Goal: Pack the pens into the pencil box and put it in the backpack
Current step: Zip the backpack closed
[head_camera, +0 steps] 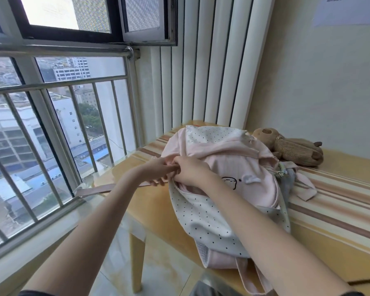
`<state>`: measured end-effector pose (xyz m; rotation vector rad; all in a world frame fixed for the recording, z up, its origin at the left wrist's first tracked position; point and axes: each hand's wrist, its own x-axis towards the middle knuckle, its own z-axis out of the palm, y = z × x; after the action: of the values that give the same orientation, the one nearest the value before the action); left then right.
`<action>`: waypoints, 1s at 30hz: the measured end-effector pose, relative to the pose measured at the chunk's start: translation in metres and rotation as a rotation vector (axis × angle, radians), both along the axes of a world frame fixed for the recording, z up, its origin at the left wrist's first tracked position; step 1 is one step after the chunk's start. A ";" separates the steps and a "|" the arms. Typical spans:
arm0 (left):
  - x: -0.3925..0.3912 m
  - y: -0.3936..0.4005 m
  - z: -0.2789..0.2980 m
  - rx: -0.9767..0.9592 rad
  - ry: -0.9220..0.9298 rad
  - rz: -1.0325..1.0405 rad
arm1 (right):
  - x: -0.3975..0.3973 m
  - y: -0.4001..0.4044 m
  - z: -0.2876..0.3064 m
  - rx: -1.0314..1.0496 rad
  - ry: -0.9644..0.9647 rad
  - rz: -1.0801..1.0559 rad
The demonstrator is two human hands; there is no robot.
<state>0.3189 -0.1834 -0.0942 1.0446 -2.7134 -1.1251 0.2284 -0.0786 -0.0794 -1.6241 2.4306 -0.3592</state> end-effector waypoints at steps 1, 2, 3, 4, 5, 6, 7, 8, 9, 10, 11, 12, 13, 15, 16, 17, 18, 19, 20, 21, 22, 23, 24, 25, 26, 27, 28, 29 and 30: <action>-0.002 0.004 -0.005 0.033 0.001 -0.004 | 0.000 0.000 -0.003 -0.003 0.009 -0.009; -0.005 0.008 -0.008 0.014 -0.003 -0.014 | 0.000 0.000 -0.006 -0.010 0.015 -0.014; -0.007 0.012 -0.010 -0.029 -0.013 -0.022 | -0.001 0.001 -0.009 -0.022 0.010 -0.018; -0.008 0.015 -0.010 -0.074 -0.016 -0.027 | -0.001 0.003 -0.012 -0.041 -0.003 -0.020; -0.008 0.016 -0.008 -0.085 -0.008 -0.031 | -0.001 0.005 -0.014 -0.067 -0.018 -0.021; -0.008 0.015 -0.005 -0.062 0.008 -0.040 | 0.000 0.007 -0.016 -0.094 -0.018 -0.015; -0.006 0.014 -0.002 -0.015 0.024 -0.052 | 0.001 0.009 -0.016 -0.108 0.007 0.003; -0.003 0.012 0.003 0.038 0.033 -0.068 | 0.003 0.010 -0.016 -0.107 0.050 0.029; 0.000 0.011 0.007 0.099 0.040 -0.083 | 0.005 0.012 -0.015 -0.101 0.092 0.052; 0.005 0.010 0.009 0.174 0.067 -0.102 | 0.006 0.013 -0.014 -0.107 0.116 0.065; 0.009 0.008 0.010 0.262 0.121 -0.120 | 0.006 0.015 -0.013 -0.126 0.114 0.067; 0.013 0.007 0.011 0.342 0.181 -0.141 | 0.006 0.016 -0.012 -0.153 0.098 0.060; 0.016 0.006 0.012 0.408 0.226 -0.170 | 0.007 0.017 -0.010 -0.192 0.084 0.053; 0.021 0.007 0.016 0.467 0.262 -0.226 | 0.008 0.019 -0.009 -0.258 0.103 0.075; 0.024 0.009 0.020 0.451 0.243 -0.249 | 0.010 0.020 -0.010 -0.288 0.113 0.093; 0.026 0.012 0.023 0.425 0.226 -0.273 | 0.011 0.023 -0.010 -0.327 0.113 0.106; 0.028 0.013 0.026 0.412 0.240 -0.298 | 0.012 0.025 -0.009 -0.371 0.090 0.112; 0.029 0.014 0.028 0.436 0.294 -0.309 | 0.013 0.028 -0.008 -0.424 0.044 0.118; 0.031 0.015 0.031 0.467 0.376 -0.296 | 0.012 0.031 -0.007 -0.481 -0.028 0.108; 0.032 0.014 0.031 0.469 0.460 -0.265 | 0.011 0.033 -0.006 -0.536 -0.104 0.094; 0.033 0.011 0.028 0.357 0.517 -0.225 | 0.010 0.035 -0.003 -0.586 -0.166 0.066; 0.032 0.009 0.025 0.135 0.521 -0.183 | 0.010 0.038 -0.001 -0.614 -0.193 0.042; 0.028 0.009 0.020 -0.174 0.446 -0.186 | 0.012 0.041 0.001 -0.612 -0.197 0.032; 0.023 0.010 0.014 -0.433 0.360 -0.236 | 0.014 0.043 0.004 -0.589 -0.190 0.035; 0.019 0.016 0.009 -0.592 0.318 -0.285 | 0.018 0.046 0.007 -0.552 -0.173 0.053; 0.015 0.022 0.005 -0.681 0.334 -0.300 | 0.022 0.049 0.010 -0.514 -0.152 0.079; 0.011 0.025 0.001 -0.745 0.391 -0.288 | 0.023 0.053 0.010 -0.481 -0.127 0.110; 0.008 0.027 -0.001 -0.790 0.438 -0.260 | 0.023 0.058 0.011 -0.451 -0.092 0.133; 0.006 0.028 -0.001 -0.825 0.452 -0.242 | 0.022 0.065 0.010 -0.436 -0.041 0.149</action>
<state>0.3247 -0.1559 -0.0954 0.2981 -2.5314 -0.1286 0.2499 -0.0136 -0.0693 -1.9246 2.2923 -0.9391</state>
